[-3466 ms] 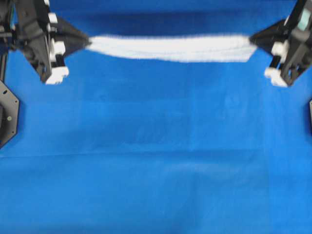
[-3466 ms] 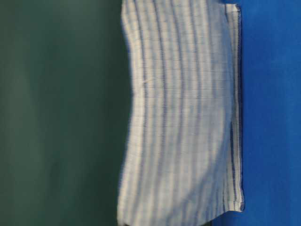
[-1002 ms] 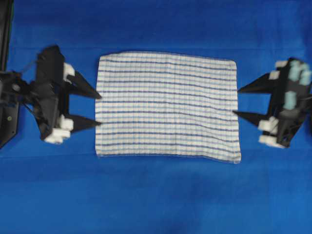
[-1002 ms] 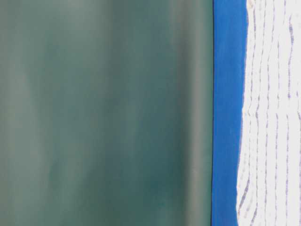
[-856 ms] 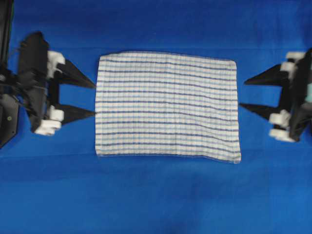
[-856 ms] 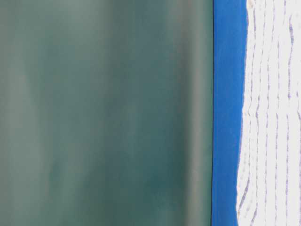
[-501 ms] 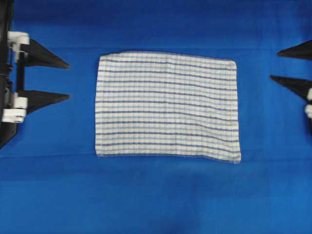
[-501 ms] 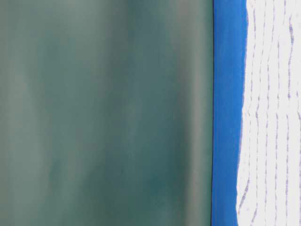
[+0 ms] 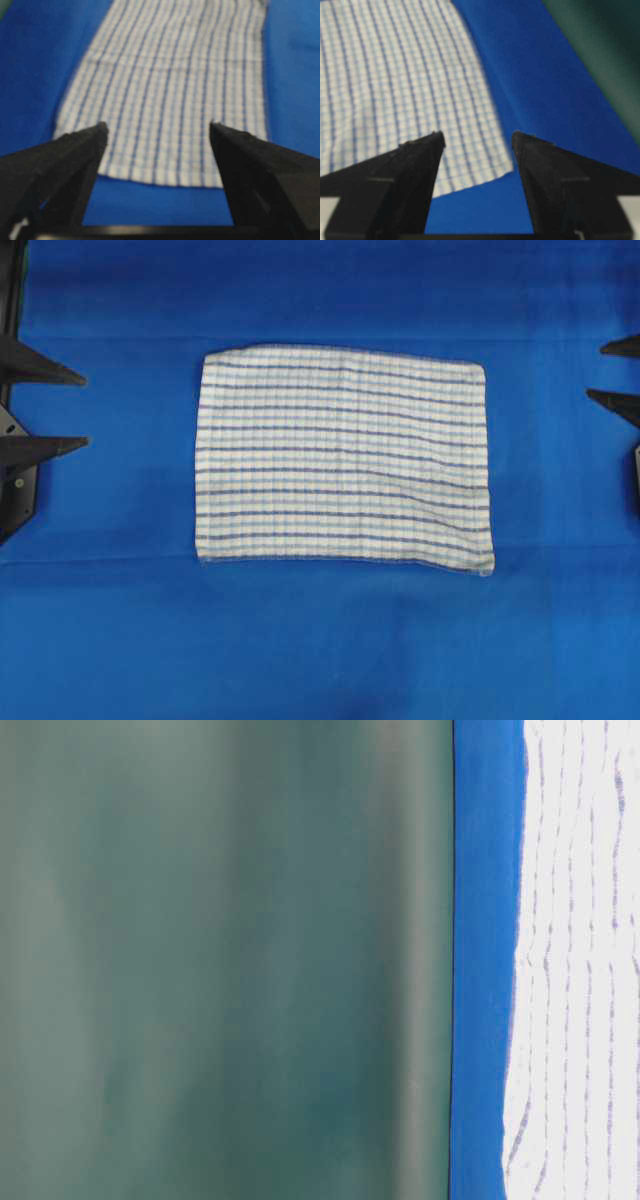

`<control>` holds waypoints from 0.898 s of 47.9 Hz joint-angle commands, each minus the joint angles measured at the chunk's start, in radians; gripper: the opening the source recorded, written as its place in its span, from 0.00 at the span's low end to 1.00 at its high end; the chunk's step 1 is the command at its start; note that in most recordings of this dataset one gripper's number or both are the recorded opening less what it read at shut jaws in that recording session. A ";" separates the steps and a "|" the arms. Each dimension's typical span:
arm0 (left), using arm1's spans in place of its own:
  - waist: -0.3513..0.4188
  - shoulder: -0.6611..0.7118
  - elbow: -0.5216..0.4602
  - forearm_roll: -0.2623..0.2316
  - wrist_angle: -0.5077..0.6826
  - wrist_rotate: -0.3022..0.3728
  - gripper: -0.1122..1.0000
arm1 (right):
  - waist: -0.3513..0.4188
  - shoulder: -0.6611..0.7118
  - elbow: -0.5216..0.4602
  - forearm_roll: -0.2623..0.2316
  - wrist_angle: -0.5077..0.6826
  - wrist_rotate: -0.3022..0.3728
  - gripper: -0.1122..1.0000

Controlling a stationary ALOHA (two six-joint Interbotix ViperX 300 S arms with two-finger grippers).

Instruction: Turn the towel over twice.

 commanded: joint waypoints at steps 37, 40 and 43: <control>0.002 -0.028 0.058 -0.005 -0.017 -0.041 0.78 | -0.006 -0.009 0.192 -0.149 -0.236 0.316 0.63; 0.002 -0.028 0.058 -0.005 -0.017 -0.041 0.76 | -0.006 -0.009 0.192 -0.150 -0.236 0.318 0.63; 0.002 -0.028 0.058 -0.005 -0.017 -0.041 0.75 | -0.006 -0.009 0.192 -0.152 -0.238 0.319 0.63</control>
